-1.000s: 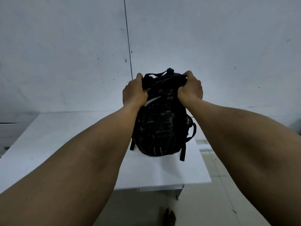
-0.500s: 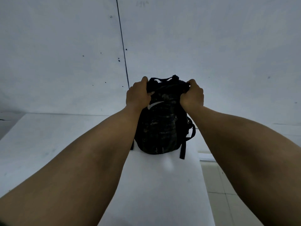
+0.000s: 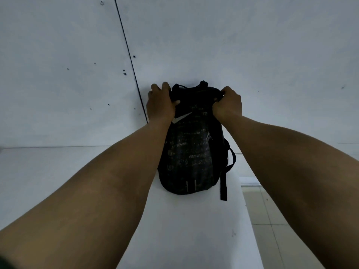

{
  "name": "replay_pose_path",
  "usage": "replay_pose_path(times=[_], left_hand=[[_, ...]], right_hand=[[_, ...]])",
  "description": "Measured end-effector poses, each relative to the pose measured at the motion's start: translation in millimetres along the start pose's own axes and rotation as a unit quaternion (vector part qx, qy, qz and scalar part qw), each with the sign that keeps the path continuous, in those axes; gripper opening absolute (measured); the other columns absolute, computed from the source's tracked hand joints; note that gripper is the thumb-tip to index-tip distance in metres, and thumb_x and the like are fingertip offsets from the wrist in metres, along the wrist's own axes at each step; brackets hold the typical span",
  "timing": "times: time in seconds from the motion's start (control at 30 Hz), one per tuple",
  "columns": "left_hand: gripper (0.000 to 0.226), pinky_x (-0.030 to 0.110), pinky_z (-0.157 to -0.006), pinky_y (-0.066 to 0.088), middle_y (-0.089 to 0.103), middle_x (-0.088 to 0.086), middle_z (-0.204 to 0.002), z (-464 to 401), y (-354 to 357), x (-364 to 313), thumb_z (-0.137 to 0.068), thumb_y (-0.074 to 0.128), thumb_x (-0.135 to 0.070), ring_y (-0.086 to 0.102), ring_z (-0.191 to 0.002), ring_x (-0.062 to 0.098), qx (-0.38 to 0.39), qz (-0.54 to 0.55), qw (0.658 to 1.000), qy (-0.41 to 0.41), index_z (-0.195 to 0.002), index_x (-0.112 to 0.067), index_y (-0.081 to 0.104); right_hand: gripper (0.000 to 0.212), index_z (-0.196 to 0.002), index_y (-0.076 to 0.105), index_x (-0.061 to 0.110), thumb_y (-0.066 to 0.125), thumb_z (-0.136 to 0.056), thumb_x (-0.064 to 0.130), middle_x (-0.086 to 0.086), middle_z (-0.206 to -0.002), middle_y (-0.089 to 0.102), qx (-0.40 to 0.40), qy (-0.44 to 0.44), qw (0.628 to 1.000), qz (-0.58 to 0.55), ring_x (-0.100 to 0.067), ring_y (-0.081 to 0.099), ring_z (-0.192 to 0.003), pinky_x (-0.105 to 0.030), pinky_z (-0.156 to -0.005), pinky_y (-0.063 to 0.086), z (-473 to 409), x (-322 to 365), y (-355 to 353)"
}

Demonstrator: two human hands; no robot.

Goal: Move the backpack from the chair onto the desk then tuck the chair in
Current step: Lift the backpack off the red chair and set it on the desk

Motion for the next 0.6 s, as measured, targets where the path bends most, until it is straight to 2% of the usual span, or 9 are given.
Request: replay_pose_path(times=[0.07,0.13,0.3,0.4,0.6], left_hand=[[0.053,0.040,-0.077,0.051,0.048,0.016,-0.124,-9.1,3.7,2.5,-0.090,0.077,-0.025,0.054,-0.106,0.029,-0.001,0.036,0.999,-0.018,-0.128,-0.007,0.046],[0.053,0.040,-0.078,0.052,0.047,0.017,-0.126,-19.6,7.3,4.3,-0.089,0.078,-0.021,0.055,-0.106,0.029,0.001,0.044,0.999,-0.026,-0.127,-0.004,0.045],[0.027,0.041,-0.091,0.047,0.059,0.018,-0.122,-35.0,21.4,5.9,-0.096,0.065,-0.026,0.053,-0.116,0.034,0.027,-0.111,0.993,-0.024,-0.114,-0.006,0.064],[0.029,0.042,-0.087,0.052,0.061,0.018,-0.123,-37.6,28.8,6.8,-0.095,0.065,-0.023,0.056,-0.116,0.032,0.053,-0.094,0.994,-0.035,-0.117,-0.004,0.065],[0.032,0.041,-0.085,0.048,0.053,0.018,-0.130,-25.9,27.2,0.0,-0.094,0.062,-0.017,0.048,-0.122,0.034,0.055,-0.095,0.993,-0.038,-0.124,-0.006,0.057]], right_hand=[[0.027,-0.110,0.055,0.011,0.055,-0.084,0.012,-0.003,-0.094,0.054,0.005,0.002,1.000,0.003,-0.023,0.056,-0.082,-0.030,-0.070,0.046,-9.6,-1.2,5.9],[0.029,-0.113,0.050,0.008,0.057,-0.085,0.010,-0.005,-0.097,0.055,0.002,0.012,1.000,-0.009,-0.023,0.057,-0.084,-0.032,-0.071,0.049,-19.4,-3.8,10.1],[0.033,-0.116,0.045,0.006,0.060,-0.087,0.010,-0.012,-0.105,0.055,0.003,0.007,0.999,-0.047,-0.028,0.060,-0.093,-0.033,-0.076,0.050,-30.9,-6.2,14.3],[0.035,-0.117,0.046,0.005,0.061,-0.086,0.011,-0.014,-0.110,0.058,0.020,-0.005,0.999,-0.045,-0.028,0.060,-0.095,-0.031,-0.076,0.048,-31.1,-7.3,15.9],[0.040,-0.123,0.047,0.004,0.060,-0.086,0.012,-0.016,-0.120,0.056,0.045,-0.018,0.999,0.008,-0.029,0.058,-0.106,-0.030,-0.078,0.044,-23.8,-0.6,13.1]])
Point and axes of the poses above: each hand's wrist, its own z-axis away from the middle knuckle, its own y-axis out of the palm, x = y × z, the point moved 10 cm from there along -z, towards the middle knuckle
